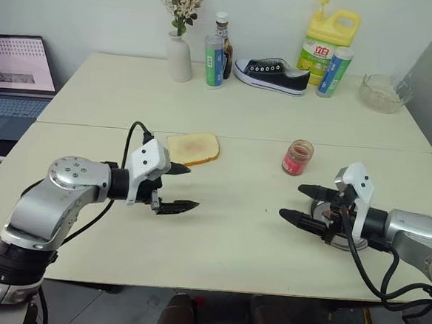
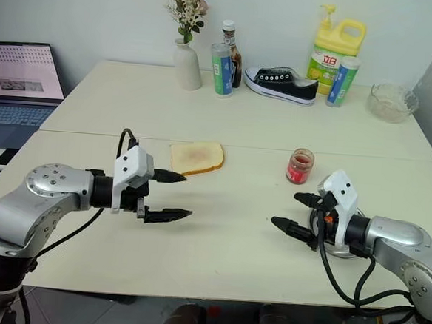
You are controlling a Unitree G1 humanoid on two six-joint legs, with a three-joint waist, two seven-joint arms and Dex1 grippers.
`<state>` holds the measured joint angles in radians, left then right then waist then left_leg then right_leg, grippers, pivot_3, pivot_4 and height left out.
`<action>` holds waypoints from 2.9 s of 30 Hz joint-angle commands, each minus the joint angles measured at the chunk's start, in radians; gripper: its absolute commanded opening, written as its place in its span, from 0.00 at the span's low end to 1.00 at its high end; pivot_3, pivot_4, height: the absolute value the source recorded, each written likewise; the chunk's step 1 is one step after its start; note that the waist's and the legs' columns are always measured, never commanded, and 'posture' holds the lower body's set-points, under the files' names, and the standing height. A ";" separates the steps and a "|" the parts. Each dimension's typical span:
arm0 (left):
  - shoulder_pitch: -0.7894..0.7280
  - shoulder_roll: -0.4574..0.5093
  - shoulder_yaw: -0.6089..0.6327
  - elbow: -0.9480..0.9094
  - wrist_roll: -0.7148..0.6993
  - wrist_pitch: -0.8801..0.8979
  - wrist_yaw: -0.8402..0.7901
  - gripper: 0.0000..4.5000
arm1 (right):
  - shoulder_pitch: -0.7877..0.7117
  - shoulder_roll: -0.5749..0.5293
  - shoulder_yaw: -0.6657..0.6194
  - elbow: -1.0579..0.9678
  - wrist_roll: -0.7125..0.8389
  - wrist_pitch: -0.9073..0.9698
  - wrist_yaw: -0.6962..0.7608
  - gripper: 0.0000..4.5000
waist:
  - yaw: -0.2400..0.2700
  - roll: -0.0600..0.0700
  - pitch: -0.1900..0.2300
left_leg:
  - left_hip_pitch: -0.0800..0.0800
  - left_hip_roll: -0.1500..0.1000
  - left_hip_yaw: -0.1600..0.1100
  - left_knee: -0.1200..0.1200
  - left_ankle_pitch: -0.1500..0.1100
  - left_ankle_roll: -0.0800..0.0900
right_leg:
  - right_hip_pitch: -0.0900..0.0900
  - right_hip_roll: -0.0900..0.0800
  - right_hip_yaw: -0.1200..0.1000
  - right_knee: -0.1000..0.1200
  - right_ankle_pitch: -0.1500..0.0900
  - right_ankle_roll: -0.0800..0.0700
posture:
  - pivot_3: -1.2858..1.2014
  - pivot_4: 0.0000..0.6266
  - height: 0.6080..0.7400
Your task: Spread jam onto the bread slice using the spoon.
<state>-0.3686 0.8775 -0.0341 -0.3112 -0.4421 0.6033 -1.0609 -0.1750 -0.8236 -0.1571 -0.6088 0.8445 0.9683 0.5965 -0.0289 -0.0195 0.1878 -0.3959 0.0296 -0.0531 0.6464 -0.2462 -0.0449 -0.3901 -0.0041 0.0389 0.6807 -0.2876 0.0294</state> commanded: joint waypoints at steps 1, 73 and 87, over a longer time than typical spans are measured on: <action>-0.016 0.009 0.011 -0.024 0.006 -0.007 0.004 1.00 | -0.004 -0.008 -0.034 -0.025 0.008 -0.008 -0.002 0.99 | 0.000 0.000 0.000 | 0.000 0.000 0.000 0.000 0.000 0.000 | 0.000 0.000 0.000 0.000 0.000 0.000 | 0.52 0.24 1.00; -0.245 -0.227 0.097 0.103 -0.251 0.342 -0.024 0.00 | -0.081 0.112 -0.230 -0.133 0.275 0.192 -0.056 1.00 | -0.002 -0.001 -0.002 | -0.003 0.000 0.000 -0.001 0.000 -0.001 | -0.004 -0.002 0.000 0.000 0.001 0.001 | 0.52 0.24 1.00; -0.302 -0.317 -0.387 0.401 0.286 -0.345 -0.097 0.00 | 0.008 -0.030 -0.225 -0.158 0.576 0.128 -0.244 1.00 | 0.008 -0.001 -0.002 | -0.001 0.000 0.002 0.001 0.000 0.000 | 0.000 0.001 0.002 -0.002 0.001 0.000 | 0.52 0.24 1.00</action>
<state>-0.6390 0.5752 -0.4115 0.0706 -0.1920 0.3434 -1.1511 -0.1708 -0.8355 -0.3690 -0.7427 1.3828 1.1264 0.3645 -0.0208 -0.0208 0.1861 -0.3975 0.0290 -0.0511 0.6475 -0.2457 -0.0448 -0.3901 -0.0035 0.0409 0.6787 -0.2862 0.0290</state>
